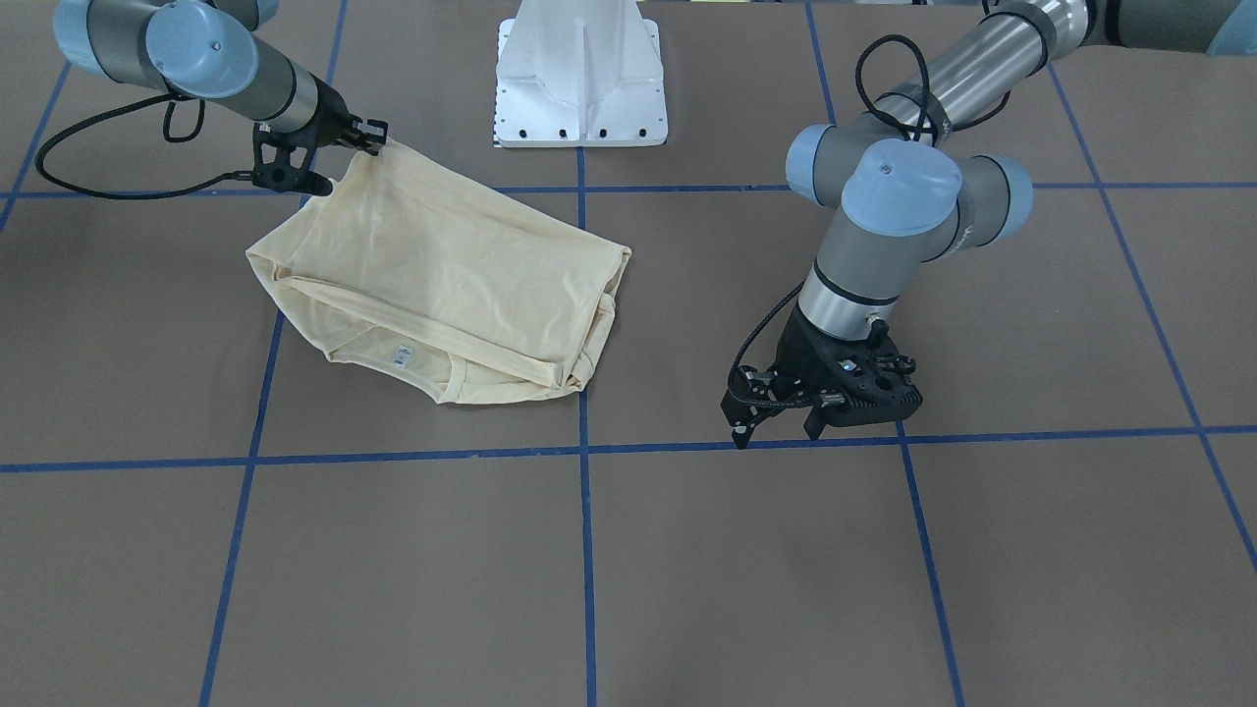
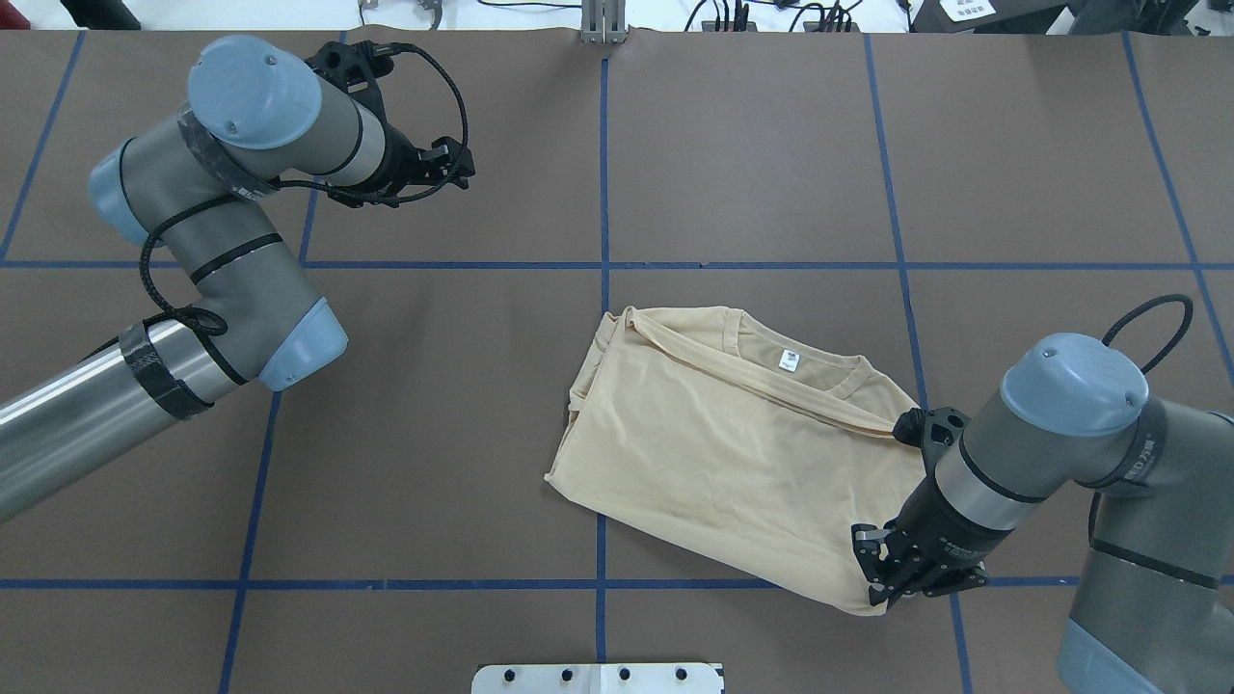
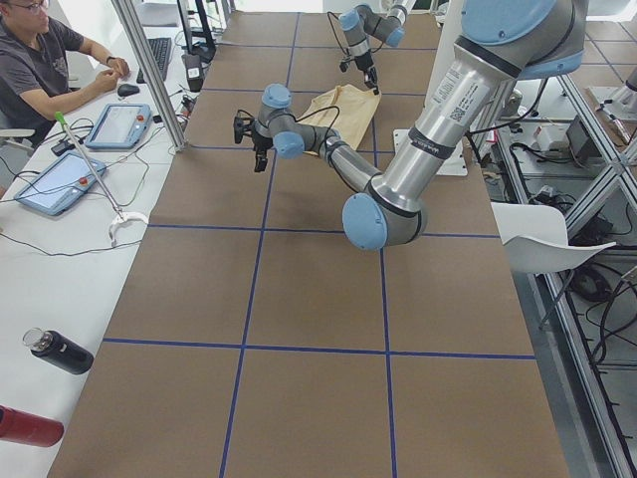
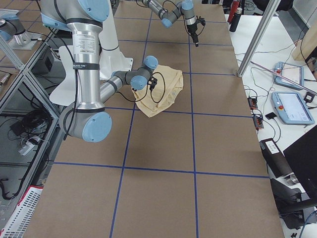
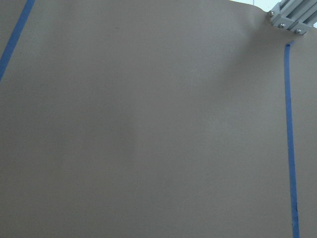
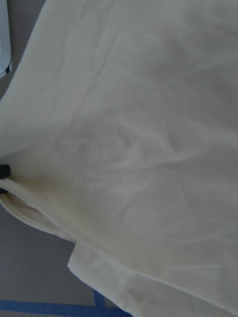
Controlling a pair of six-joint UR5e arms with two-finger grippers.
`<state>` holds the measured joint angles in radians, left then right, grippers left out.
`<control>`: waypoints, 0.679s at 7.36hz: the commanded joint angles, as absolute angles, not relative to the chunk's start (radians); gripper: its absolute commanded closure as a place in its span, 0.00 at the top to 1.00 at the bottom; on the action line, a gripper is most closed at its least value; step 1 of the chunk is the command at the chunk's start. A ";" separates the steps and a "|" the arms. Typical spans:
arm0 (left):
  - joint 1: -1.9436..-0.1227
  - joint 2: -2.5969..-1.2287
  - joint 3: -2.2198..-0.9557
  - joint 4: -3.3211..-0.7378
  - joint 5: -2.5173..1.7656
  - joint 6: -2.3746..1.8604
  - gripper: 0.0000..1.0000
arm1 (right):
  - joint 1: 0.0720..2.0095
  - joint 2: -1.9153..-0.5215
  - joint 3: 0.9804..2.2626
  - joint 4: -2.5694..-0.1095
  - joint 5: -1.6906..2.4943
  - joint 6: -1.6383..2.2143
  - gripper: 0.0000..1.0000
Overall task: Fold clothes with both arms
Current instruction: 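Grasp the shirt edge with the right gripper and drag it toward the robot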
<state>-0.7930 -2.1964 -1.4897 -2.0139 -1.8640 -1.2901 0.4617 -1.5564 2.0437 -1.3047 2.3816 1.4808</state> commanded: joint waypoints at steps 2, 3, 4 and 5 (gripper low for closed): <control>-0.793 -2.195 -1.496 -2.016 -1.867 -1.282 0.93 | 0.434 -1.546 2.055 -1.301 2.405 1.593 0.99; -0.793 -2.194 -1.499 -2.016 -1.876 -1.279 0.93 | 0.440 -1.519 2.065 -1.301 2.405 1.601 1.00; -0.789 -2.194 -1.517 -2.016 -1.879 -1.279 0.93 | 0.478 -1.482 2.056 -1.301 2.396 1.601 1.00; -0.767 -2.163 -1.564 -2.016 -1.916 -1.281 0.93 | 0.542 -1.447 2.052 -1.299 2.393 1.600 1.00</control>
